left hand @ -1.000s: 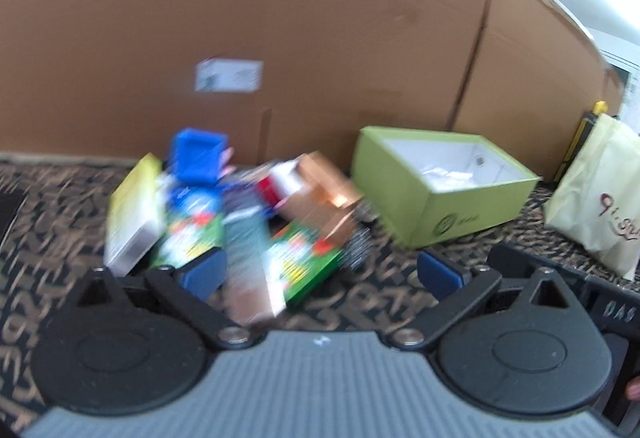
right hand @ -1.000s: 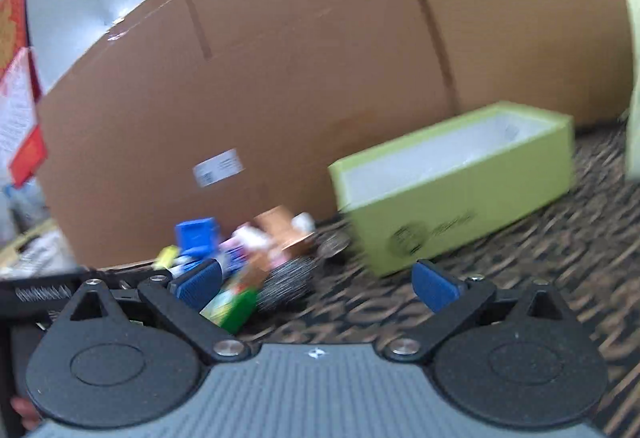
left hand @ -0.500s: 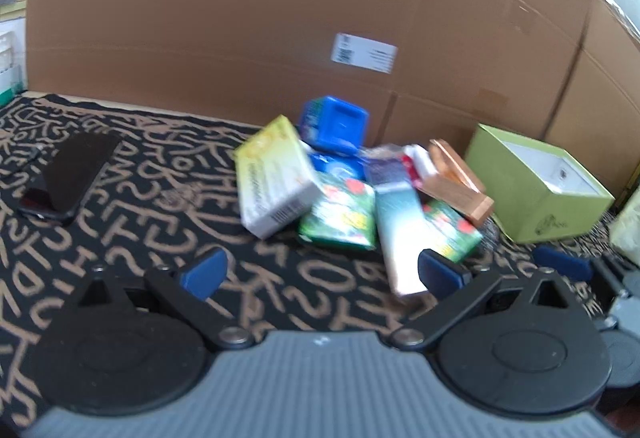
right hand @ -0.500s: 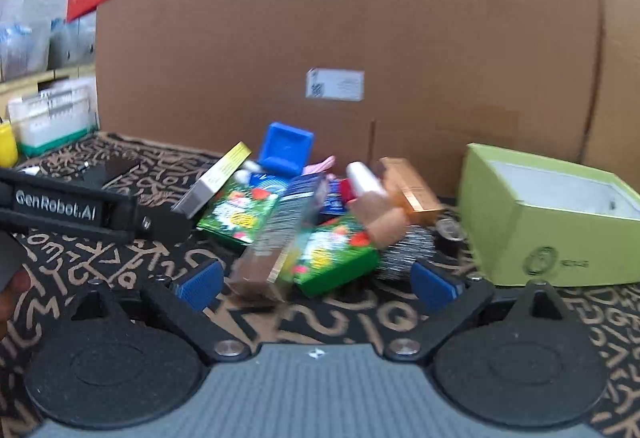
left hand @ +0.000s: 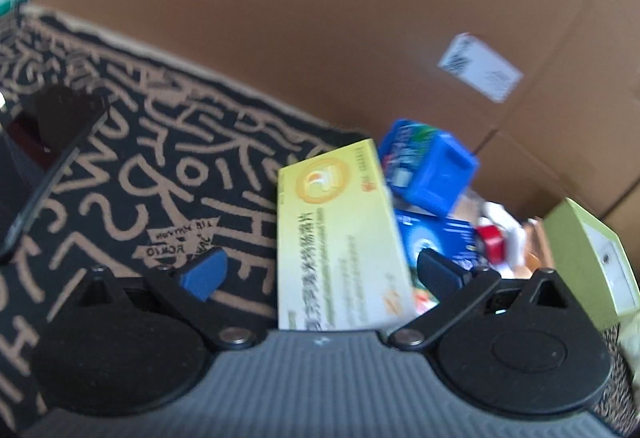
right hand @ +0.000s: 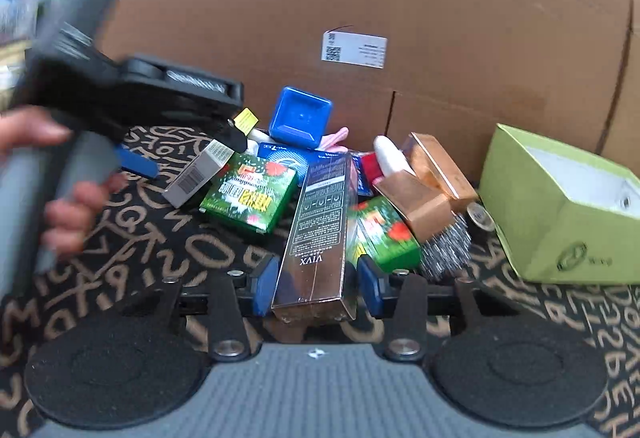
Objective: Organize objects
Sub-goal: 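Grasp the dark slim box with the right gripper while the left grasps the yellow tablet box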
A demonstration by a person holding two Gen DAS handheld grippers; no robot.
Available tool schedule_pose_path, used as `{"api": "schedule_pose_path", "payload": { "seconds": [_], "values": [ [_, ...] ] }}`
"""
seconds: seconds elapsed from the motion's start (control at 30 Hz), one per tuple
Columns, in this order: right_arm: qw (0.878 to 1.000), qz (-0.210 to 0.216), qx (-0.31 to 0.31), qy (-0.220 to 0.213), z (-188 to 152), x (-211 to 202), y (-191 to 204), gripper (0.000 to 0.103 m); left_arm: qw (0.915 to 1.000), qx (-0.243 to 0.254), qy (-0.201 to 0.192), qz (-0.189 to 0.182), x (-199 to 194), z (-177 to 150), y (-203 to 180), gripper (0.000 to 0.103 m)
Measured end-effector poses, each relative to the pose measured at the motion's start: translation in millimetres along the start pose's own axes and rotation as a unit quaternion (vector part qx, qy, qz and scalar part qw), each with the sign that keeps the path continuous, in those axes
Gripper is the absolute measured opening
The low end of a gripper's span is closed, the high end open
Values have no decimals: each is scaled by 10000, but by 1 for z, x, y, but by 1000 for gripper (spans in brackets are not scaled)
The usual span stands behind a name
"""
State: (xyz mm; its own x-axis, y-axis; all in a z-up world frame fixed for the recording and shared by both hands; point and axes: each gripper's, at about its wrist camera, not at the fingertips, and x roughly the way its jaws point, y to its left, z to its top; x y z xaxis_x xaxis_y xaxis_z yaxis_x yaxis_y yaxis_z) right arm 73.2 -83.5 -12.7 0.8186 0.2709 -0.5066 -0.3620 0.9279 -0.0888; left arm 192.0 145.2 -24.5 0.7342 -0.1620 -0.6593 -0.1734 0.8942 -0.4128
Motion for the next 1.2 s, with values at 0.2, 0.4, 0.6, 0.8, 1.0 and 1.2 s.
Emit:
{"api": "schedule_pose_path", "payload": {
  "seconds": [0.2,0.4,0.6,0.8,1.0,1.2],
  "values": [
    [9986,392,326,170,-21,-37,-18,46,9983,486,174,-279,2,-2,-5,69],
    [9960,574,578,377,-43,-66,-36,46,9822,1833,388,-130,-55,-50,-14,68],
    [9941,575,729,567,-55,-81,-48,64,9567,2839,638,50,-111,-102,-20,86],
    [9974,352,555,283,-42,-64,-42,72,9570,2819,654,199,-104,-101,-28,79],
    [9961,421,633,439,-33,-39,-44,72,9512,2988,598,480,-99,-110,-31,90],
    [9961,480,544,507,-35,-25,-40,50,9510,3014,635,271,-99,-110,-34,65]
  ]
}}
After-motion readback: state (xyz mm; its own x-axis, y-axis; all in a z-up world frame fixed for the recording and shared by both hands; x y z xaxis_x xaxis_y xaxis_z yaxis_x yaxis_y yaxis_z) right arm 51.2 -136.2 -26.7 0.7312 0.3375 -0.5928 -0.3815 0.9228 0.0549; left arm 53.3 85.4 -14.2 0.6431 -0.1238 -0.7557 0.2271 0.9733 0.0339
